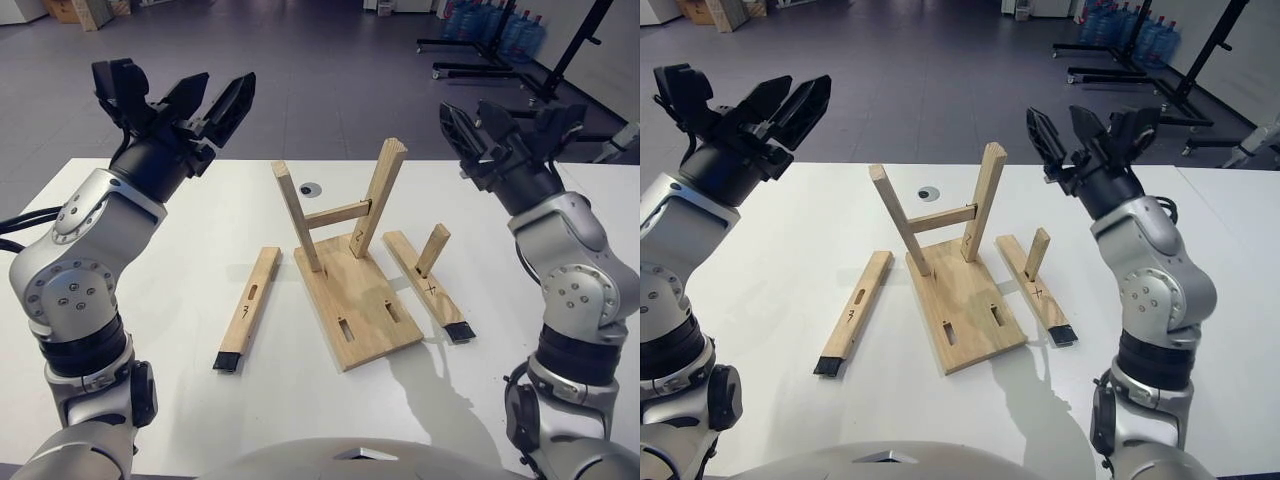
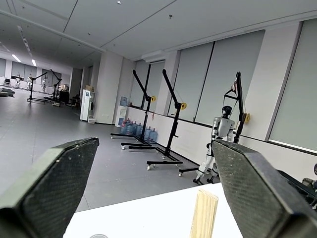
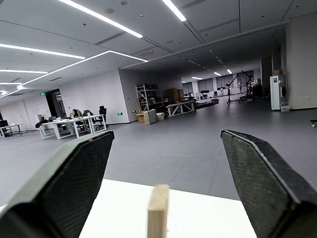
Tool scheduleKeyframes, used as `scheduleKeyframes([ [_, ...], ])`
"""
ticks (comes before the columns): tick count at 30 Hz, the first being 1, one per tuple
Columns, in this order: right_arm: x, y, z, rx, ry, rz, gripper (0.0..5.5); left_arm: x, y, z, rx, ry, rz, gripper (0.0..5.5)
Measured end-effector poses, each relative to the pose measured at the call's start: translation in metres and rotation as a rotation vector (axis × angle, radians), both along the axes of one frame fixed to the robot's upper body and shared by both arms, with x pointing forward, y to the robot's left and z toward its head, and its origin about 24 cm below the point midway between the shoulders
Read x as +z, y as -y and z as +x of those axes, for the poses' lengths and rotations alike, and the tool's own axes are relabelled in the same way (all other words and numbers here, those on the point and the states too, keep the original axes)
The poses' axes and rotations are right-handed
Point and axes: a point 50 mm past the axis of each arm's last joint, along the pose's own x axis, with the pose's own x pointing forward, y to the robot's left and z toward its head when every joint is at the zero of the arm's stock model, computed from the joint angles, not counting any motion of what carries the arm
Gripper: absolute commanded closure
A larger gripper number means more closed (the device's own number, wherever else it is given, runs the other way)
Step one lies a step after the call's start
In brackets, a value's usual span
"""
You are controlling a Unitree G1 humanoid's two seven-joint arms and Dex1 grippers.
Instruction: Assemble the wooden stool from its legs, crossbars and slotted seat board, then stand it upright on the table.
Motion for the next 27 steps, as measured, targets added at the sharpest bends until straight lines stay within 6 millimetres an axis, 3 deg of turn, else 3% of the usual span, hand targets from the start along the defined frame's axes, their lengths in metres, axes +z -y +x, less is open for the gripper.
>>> scheduleKeyframes([
  [4, -0.001, -0.014, 0.005, -0.019, -0.028, -0.037, 1.52, -0.001, 0.002, 0.000, -0.006, 0.000, 0.002, 1.35],
  [16, -0.011, -0.020, 0.008, -0.057, -0.058, -0.077, 1.52, 0.000, 0.002, 0.000, -0.004, 0.006, -0.003, 1.35],
  [22, -0.043, -0.014, 0.013, -0.082, -0.144, -0.095, 1.52, 0.000, 0.002, 0.000, -0.004, 0.005, -0.002, 1.35],
  [27, -0.096, 0.005, 0.012, -0.139, -0.293, -0.120, 1.52, 0.000, 0.003, 0.000, -0.004, 0.003, -0.001, 1.35],
])
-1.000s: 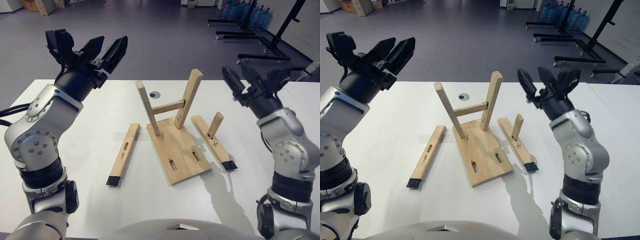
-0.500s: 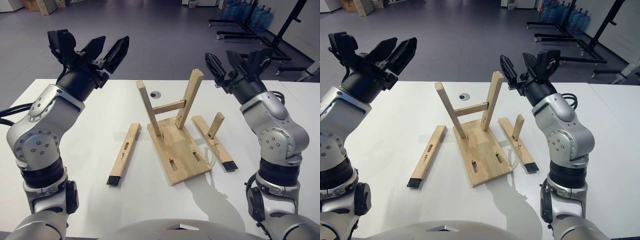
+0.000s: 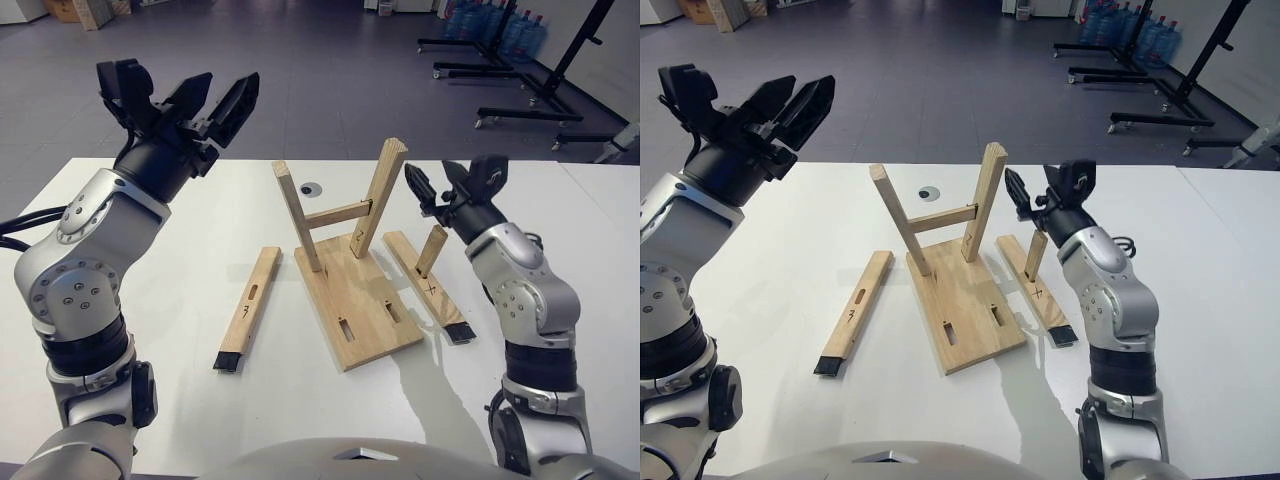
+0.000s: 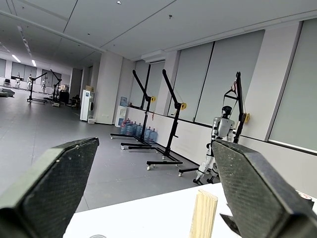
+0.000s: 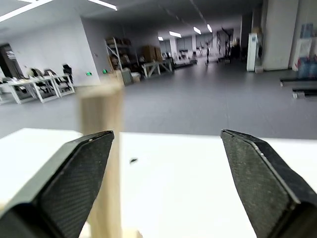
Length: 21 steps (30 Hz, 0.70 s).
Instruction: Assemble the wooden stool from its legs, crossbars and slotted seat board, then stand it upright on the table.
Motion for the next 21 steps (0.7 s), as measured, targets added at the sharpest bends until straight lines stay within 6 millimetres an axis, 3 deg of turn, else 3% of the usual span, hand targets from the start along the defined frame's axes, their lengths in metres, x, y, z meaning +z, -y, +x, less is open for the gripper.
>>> scheduleKeyframes([
  [5, -0.013, 0.005, -0.006, 0.005, 0.035, 0.011, 1.52, 0.000, 0.001, 0.000, -0.002, -0.001, -0.002, 1.35],
  [8, -0.010, 0.005, -0.004, 0.007, 0.036, 0.035, 1.52, 0.000, 0.001, 0.000, -0.002, -0.001, -0.002, 1.35],
  [11, -0.001, 0.007, -0.002, 0.006, 0.009, 0.100, 1.52, 0.000, 0.001, 0.000, -0.002, -0.001, -0.003, 1.35],
  [14, 0.025, 0.006, 0.002, 0.015, 0.074, 0.118, 1.52, 0.000, 0.002, 0.000, -0.003, -0.001, -0.004, 1.35],
  [16, 0.031, 0.005, 0.001, 0.028, 0.085, 0.129, 1.52, -0.001, 0.002, 0.000, -0.004, -0.002, -0.004, 1.35],
  [18, 0.033, 0.012, 0.000, 0.020, 0.073, 0.160, 1.52, 0.000, 0.003, -0.001, -0.005, 0.003, -0.003, 1.35],
  [21, 0.053, 0.034, -0.006, 0.031, 0.102, 0.115, 1.52, 0.000, 0.003, -0.002, -0.005, 0.007, -0.003, 1.35],
])
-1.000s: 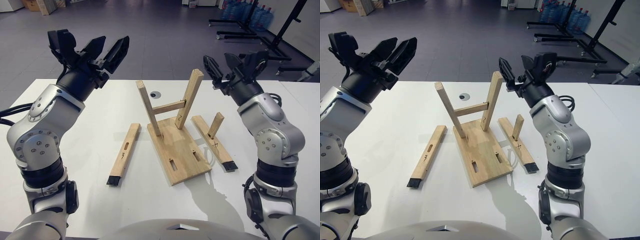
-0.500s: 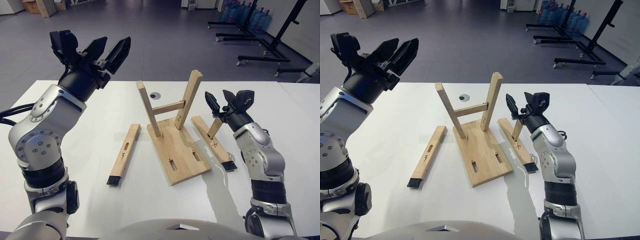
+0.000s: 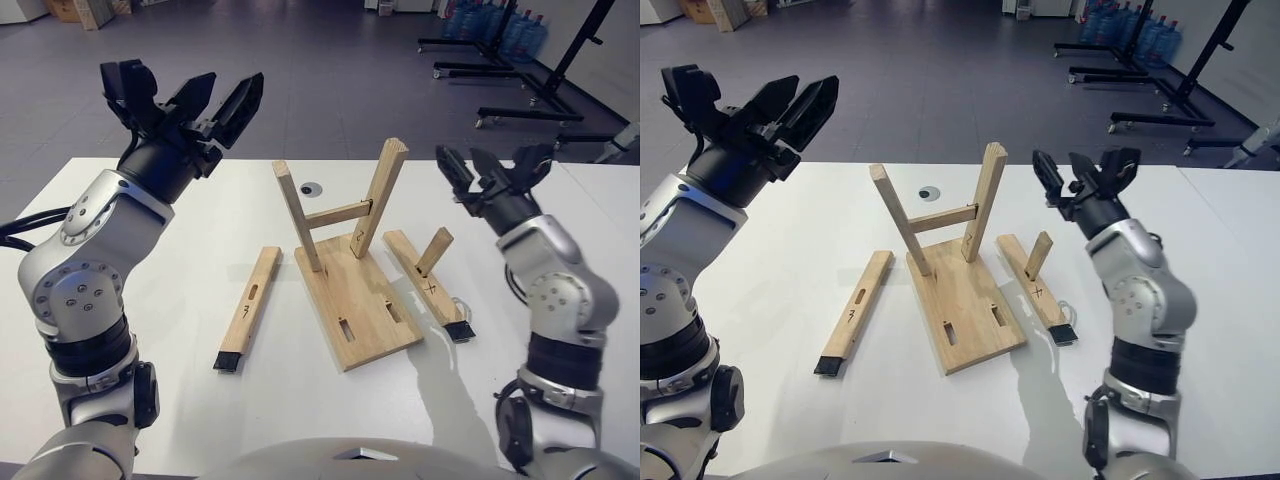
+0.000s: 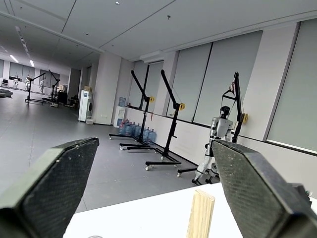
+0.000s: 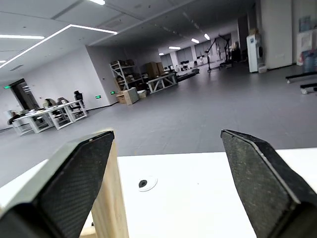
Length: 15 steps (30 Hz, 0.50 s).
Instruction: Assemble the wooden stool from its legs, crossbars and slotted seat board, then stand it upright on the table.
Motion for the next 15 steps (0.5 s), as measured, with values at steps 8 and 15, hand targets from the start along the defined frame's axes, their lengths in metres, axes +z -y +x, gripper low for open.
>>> scheduleKeyframes([
  [8, 0.041, 0.073, -0.063, 0.228, -0.134, -0.322, 1.52, 0.003, -0.028, -0.004, 0.135, 0.023, -0.027, 1.35],
  [15, -0.054, 0.053, -0.100, 0.405, -0.498, -0.355, 0.29, 0.006, -0.046, -0.007, 0.207, 0.043, -0.016, 1.35],
])
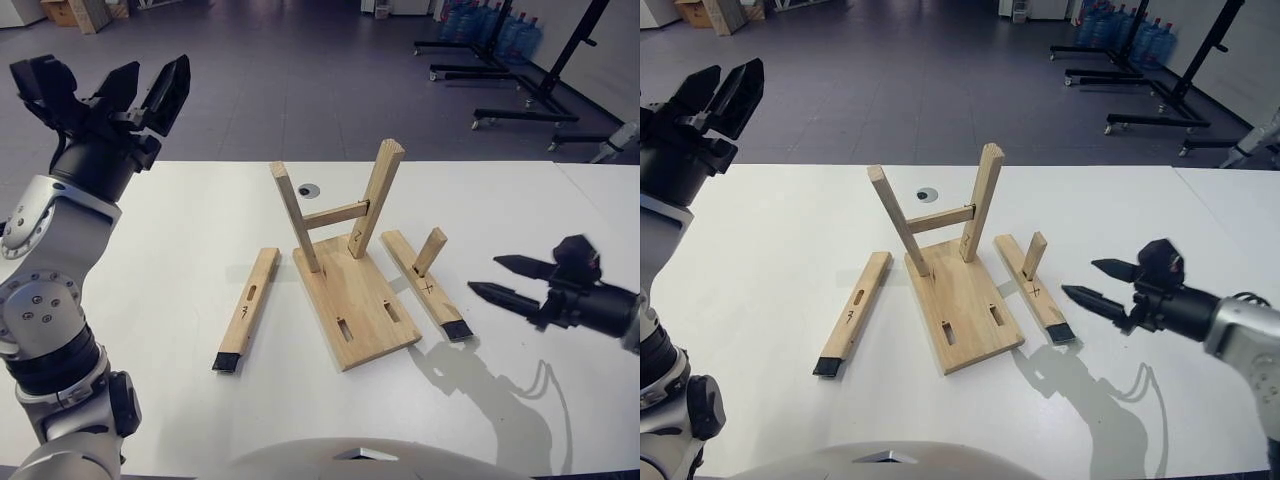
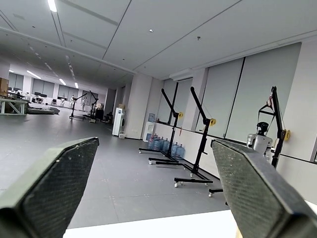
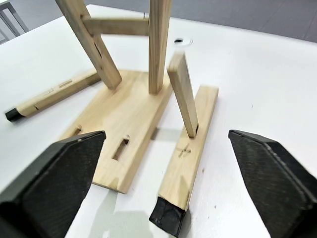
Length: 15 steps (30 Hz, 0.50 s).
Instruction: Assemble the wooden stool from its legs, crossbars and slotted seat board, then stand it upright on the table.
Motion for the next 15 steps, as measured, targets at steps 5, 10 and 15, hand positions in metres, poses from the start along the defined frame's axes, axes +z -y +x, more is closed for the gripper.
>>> scheduleKeyframes([
  [5, -0.028, -0.021, 0.008, -0.058, -0.026, -0.037, 0.15, -0.002, 0.001, 0.001, -0.006, -0.010, 0.008, 1.35],
  [10, -0.053, -0.033, 0.019, -0.139, -0.037, -0.153, 0.15, -0.004, 0.004, 0.003, -0.015, -0.019, 0.015, 1.35],
  [15, -0.080, -0.034, 0.026, -0.213, -0.094, -0.207, 0.15, -0.005, 0.005, 0.003, -0.018, -0.019, 0.017, 1.35],
])
